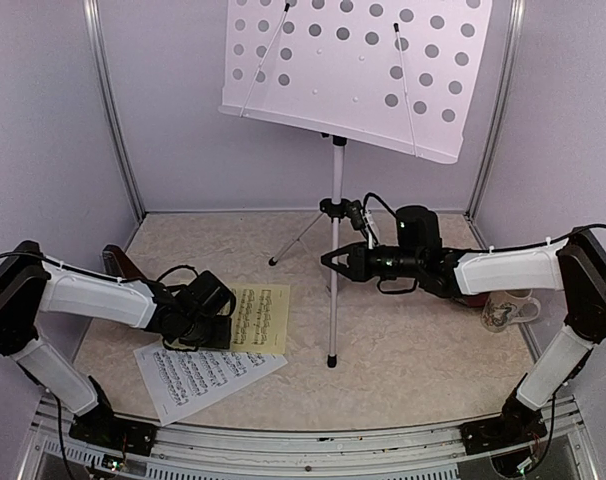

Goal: Set up the instrument practice props

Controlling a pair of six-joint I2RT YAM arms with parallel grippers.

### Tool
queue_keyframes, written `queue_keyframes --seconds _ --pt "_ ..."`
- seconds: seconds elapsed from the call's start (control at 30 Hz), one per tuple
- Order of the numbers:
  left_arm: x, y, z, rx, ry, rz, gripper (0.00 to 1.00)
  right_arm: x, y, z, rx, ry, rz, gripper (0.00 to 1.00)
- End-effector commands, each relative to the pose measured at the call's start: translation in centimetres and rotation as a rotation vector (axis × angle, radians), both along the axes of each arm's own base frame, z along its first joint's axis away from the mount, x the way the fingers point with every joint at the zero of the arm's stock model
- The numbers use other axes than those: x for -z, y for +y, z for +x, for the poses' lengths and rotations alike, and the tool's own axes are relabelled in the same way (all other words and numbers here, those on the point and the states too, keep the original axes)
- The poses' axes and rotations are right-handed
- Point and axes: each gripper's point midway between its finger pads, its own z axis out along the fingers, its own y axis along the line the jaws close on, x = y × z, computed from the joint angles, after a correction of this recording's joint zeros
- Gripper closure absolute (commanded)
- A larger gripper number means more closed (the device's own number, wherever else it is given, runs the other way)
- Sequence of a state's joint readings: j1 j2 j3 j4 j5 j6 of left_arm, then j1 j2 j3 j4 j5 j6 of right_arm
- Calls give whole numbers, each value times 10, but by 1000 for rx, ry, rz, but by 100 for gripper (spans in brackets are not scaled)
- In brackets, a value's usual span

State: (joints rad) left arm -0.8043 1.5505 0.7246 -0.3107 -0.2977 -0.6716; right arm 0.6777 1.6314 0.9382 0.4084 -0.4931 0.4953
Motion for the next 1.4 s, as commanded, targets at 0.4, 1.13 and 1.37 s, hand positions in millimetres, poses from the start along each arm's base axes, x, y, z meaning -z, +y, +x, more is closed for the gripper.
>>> queue_keyframes --seconds 0.4,1.13,1.37 --pt "-161 -105 89 452 -576 -293 19 4 -4 -28 -101 79 29 50" --pt "-185 -189 179 953 -895 58 20 18 -136 38 345 -47 -138 37" --pt "-176 -202 190 1006 -928 140 28 20 -127 73 325 -153 -190 27"
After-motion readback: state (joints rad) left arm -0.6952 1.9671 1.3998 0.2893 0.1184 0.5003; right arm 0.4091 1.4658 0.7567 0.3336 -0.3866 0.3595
